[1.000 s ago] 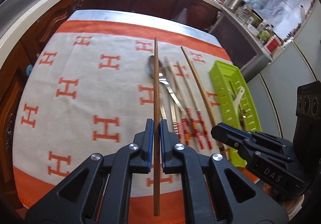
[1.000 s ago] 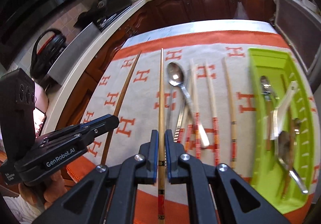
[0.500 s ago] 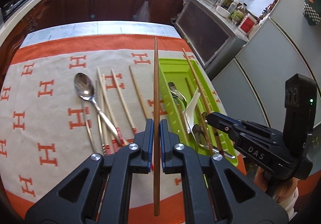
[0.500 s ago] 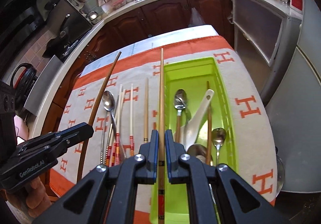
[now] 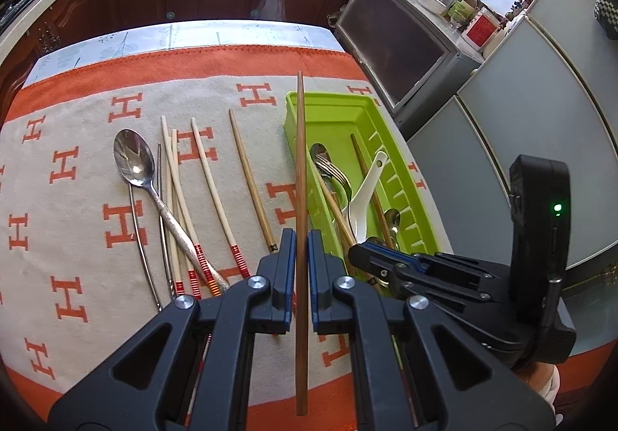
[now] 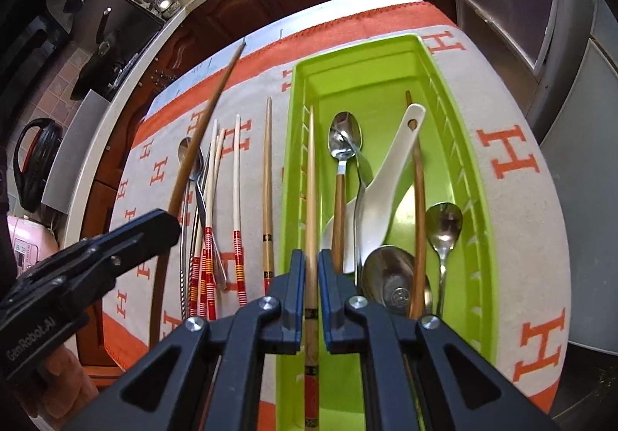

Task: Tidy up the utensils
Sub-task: 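Carry both chopsticks into the green tray and open both tools to release them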

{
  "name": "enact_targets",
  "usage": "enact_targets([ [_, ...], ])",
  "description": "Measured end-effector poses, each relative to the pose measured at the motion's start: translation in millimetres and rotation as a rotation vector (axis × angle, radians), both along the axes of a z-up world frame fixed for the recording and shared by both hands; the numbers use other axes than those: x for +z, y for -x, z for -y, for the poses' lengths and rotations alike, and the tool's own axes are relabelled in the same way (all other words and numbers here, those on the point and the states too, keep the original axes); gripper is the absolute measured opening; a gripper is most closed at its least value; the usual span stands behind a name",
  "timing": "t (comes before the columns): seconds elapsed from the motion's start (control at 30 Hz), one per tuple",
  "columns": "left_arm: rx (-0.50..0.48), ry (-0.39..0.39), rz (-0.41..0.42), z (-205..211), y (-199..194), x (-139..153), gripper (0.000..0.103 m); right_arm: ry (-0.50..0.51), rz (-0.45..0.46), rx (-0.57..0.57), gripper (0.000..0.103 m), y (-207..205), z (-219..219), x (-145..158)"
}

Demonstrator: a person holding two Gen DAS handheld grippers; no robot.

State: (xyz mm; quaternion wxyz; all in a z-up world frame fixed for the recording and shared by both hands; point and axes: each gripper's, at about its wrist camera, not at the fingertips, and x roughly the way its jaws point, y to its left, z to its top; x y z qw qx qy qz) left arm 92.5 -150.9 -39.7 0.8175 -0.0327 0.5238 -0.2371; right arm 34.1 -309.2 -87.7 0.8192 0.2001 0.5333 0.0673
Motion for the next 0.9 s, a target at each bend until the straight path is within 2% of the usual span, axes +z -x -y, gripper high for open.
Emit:
enact_targets([
  [0.13, -0.013, -0.001, -0.008, 7, 1, -2, 0.004, -0.043, 0.032, -0.020, 0.008, 8, 11, 11],
  [0.23, -0.022, -0.001, -0.013, 12, 3, -3, 0.004, -0.014, 0.048, -0.028, 0.008, 13, 14, 18],
  [0.43, -0.018, 0.013, -0.037, 25, 3, -1, 0.004, 0.033, 0.062, -0.166, 0.008, 27, 35, 32],
  [0.67, 0.038, 0.013, -0.115, 45, -3, -15, 0.004, 0.044, 0.112, -0.302, 0.008, 44, 65, 49],
  [0.9, 0.102, 0.018, -0.165, 46, -5, -32, 0.004, 0.034, 0.105, -0.309, 0.008, 47, 65, 48],
])
